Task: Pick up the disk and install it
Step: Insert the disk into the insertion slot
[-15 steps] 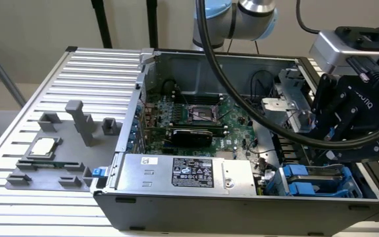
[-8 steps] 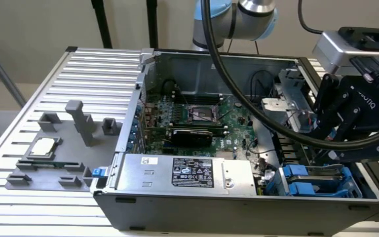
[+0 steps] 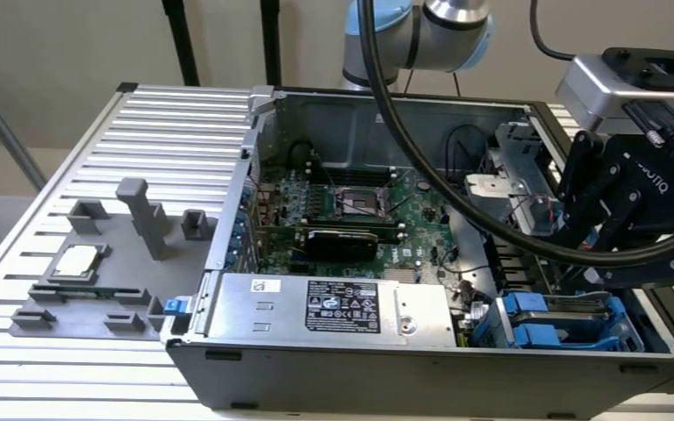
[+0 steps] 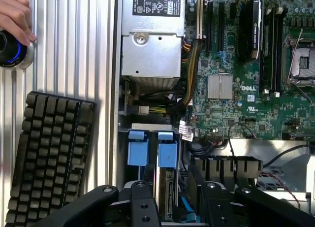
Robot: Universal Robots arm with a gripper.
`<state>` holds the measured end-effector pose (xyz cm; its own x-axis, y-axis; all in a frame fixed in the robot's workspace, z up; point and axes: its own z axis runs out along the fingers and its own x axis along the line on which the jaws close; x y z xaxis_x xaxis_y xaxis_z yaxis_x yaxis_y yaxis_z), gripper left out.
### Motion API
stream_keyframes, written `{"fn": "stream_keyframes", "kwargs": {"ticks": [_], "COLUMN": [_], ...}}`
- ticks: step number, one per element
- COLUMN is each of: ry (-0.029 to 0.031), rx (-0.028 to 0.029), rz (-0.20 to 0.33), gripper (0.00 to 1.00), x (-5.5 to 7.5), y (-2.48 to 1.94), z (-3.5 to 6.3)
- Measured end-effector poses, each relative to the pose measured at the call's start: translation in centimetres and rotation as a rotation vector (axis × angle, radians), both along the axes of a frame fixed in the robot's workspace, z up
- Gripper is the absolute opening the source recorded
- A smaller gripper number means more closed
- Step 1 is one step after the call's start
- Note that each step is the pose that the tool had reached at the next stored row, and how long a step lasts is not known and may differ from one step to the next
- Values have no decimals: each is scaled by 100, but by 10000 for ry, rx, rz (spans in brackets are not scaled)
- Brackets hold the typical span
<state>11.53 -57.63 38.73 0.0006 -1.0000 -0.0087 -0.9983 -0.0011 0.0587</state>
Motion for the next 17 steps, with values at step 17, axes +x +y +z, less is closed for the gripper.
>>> {"fn": "stream_keyframes", "kwargs": {"ticks": [17], "ry": [0], "rx": [18], "rz": [0], "gripper": [100], "x": [192], "y": [74], "z": [0]}}
